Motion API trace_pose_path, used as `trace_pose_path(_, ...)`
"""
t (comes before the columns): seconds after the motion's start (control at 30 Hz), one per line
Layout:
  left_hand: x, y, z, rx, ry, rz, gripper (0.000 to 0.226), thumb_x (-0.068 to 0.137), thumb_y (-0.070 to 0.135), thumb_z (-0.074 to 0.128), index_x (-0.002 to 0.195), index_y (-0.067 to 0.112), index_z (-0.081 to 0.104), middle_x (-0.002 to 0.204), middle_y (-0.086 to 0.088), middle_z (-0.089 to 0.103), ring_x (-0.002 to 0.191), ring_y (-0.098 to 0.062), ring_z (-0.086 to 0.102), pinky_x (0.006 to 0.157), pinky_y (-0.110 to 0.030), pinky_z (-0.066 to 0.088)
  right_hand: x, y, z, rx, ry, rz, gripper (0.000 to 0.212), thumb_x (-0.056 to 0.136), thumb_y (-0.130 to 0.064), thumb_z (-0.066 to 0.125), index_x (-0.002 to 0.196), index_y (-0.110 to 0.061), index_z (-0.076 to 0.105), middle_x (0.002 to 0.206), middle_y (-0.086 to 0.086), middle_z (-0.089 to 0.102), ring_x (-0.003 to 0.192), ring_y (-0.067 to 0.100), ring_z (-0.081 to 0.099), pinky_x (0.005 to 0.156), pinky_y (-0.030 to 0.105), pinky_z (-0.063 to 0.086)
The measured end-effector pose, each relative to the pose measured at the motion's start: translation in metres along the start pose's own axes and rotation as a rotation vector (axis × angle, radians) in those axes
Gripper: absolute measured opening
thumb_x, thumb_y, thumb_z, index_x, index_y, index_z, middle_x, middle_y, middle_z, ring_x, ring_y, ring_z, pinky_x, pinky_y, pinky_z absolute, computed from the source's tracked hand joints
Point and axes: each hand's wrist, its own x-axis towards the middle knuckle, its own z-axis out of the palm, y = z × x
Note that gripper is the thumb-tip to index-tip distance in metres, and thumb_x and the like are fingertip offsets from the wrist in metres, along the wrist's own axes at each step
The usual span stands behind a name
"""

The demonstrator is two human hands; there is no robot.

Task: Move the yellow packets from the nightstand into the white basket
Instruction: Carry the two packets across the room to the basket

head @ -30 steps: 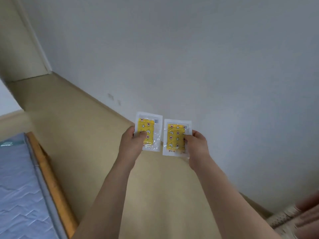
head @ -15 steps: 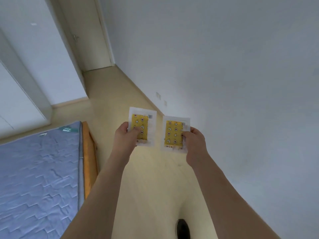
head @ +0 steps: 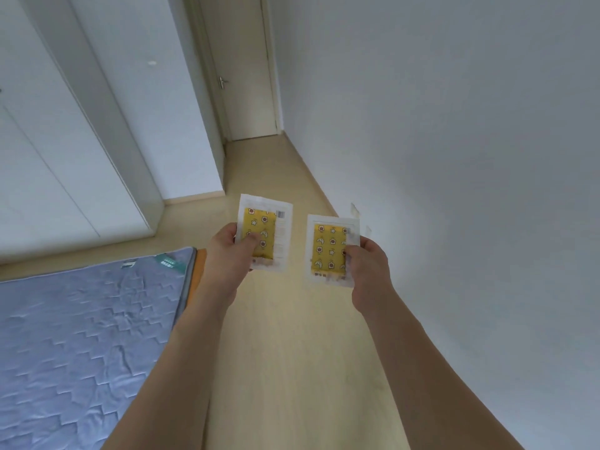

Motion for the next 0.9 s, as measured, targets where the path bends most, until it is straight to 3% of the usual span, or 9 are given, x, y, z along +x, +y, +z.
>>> trace_pose_path(0.13, 0.067, -0.018, 0.001, -0.029, 0.061, -0.052, 0.017, 0.092, 0.013, 0.058, 0.105, 0.012, 0.068, 0.098, -0.002, 0.075, 0.090, -0.024, 0.072, 0.082, -0.047, 0.059, 0.063, -0.003, 0.052, -0.037, -0.064, 0.021, 0.024, 0.095, -0.006, 0.046, 0.108, -0.017, 0.064, 0.087, -0.002, 0.073, 0.072, 0.015, 0.071, 0.076, 0.046, 0.060)
trace_pose_path(0.27, 0.152, -0.029, -0.004, -0.049, 0.107, -0.059, 0.017, 0.091, 0.013, 0.058, 0.104, 0.012, 0.069, 0.098, -0.002, 0.075, 0.091, -0.024, 0.071, 0.086, -0.053, 0.056, 0.136, -0.005, 0.116, -0.059, -0.131, 0.026, 0.021, 0.097, -0.008, 0.047, 0.102, -0.019, 0.063, 0.084, -0.002, 0.073, 0.067, 0.013, 0.071, 0.066, 0.039, 0.061)
trace_pose_path(0.33, 0.202, -0.031, -0.013, -0.082, 0.142, -0.050, 0.018, 0.091, 0.013, 0.058, 0.104, 0.013, 0.069, 0.099, -0.001, 0.075, 0.092, -0.024, 0.071, 0.087, -0.052, 0.056, 0.175, -0.011, 0.150, -0.066, -0.155, 0.020, 0.019, 0.098, -0.008, 0.047, 0.100, -0.020, 0.063, 0.085, -0.001, 0.073, 0.068, 0.013, 0.071, 0.063, 0.036, 0.060)
trace_pose_path(0.5, 0.324, -0.018, -0.040, -0.128, 0.217, -0.028, 0.016, 0.092, 0.013, 0.057, 0.101, 0.018, 0.068, 0.100, -0.001, 0.075, 0.093, -0.024, 0.071, 0.081, -0.043, 0.058, 0.265, -0.037, 0.242, -0.108, -0.219, -0.010, 0.019, 0.099, -0.015, 0.050, 0.111, -0.018, 0.064, 0.093, 0.001, 0.075, 0.079, 0.018, 0.073, 0.072, 0.046, 0.061)
trace_pose_path(0.7, 0.433, -0.016, -0.039, -0.130, 0.249, -0.040, 0.017, 0.093, 0.012, 0.055, 0.102, 0.020, 0.067, 0.099, 0.003, 0.074, 0.089, -0.017, 0.071, 0.068, -0.030, 0.052, 0.355, -0.057, 0.321, -0.118, -0.260, -0.022, 0.025, 0.096, -0.009, 0.047, 0.110, -0.017, 0.065, 0.087, -0.002, 0.075, 0.064, 0.010, 0.072, 0.050, 0.029, 0.056)
trace_pose_path(0.8, 0.487, -0.025, -0.029, -0.118, 0.254, -0.068, 0.018, 0.093, 0.011, 0.054, 0.103, 0.018, 0.068, 0.097, 0.002, 0.074, 0.085, -0.015, 0.071, 0.062, -0.026, 0.050, 0.408, -0.059, 0.352, -0.093, -0.257, 0.005, 0.025, 0.096, -0.010, 0.048, 0.112, -0.017, 0.065, 0.089, -0.001, 0.076, 0.072, 0.015, 0.074, 0.060, 0.036, 0.060)
trace_pose_path(0.9, 0.548, -0.030, -0.018, -0.106, 0.270, -0.083, 0.017, 0.094, 0.010, 0.054, 0.098, 0.020, 0.067, 0.092, 0.004, 0.074, 0.078, -0.012, 0.071, 0.057, -0.022, 0.049, 0.464, -0.061, 0.389, -0.098, -0.272, 0.030, 0.025, 0.096, -0.011, 0.048, 0.113, -0.018, 0.065, 0.091, 0.000, 0.075, 0.073, 0.015, 0.073, 0.056, 0.031, 0.058)
